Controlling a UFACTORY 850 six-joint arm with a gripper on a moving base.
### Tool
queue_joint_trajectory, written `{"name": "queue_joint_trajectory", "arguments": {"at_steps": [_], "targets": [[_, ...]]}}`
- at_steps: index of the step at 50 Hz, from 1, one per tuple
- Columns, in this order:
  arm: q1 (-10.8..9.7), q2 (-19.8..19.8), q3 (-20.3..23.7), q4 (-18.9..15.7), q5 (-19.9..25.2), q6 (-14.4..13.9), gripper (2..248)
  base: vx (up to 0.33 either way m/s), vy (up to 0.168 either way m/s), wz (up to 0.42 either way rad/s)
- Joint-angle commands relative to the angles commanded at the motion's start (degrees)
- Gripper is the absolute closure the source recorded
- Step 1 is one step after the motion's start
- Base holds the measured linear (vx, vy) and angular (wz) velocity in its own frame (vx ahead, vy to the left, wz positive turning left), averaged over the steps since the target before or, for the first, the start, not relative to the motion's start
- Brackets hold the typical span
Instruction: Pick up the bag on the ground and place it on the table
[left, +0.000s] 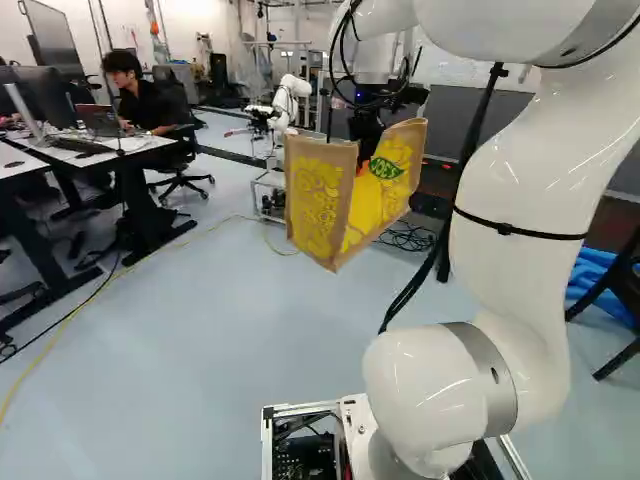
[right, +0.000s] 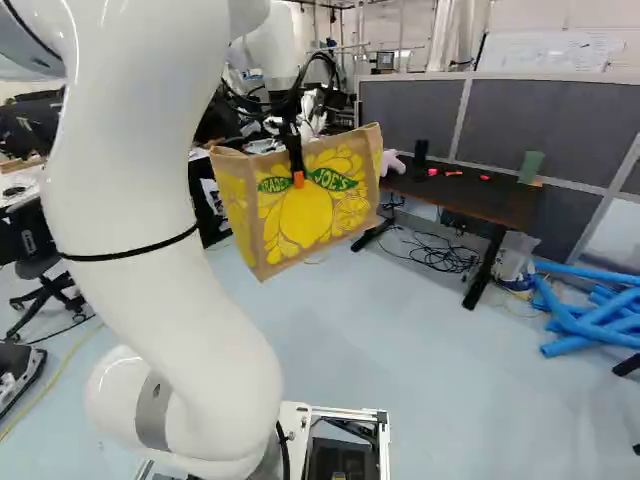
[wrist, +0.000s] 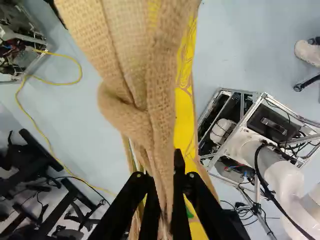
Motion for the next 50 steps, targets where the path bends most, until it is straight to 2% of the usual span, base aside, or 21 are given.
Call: {"name": "queue_joint_trajectory", "arguments": {"at_steps": [32,50], "targets": [[0.00,0.00,0.00,0.00,0.00,0.00,228,0.180,-0.071,-0.281],[0.00,0.00,0.00,0.00,0.00,0.00,228,0.245,-0.058,-0.135]]}}
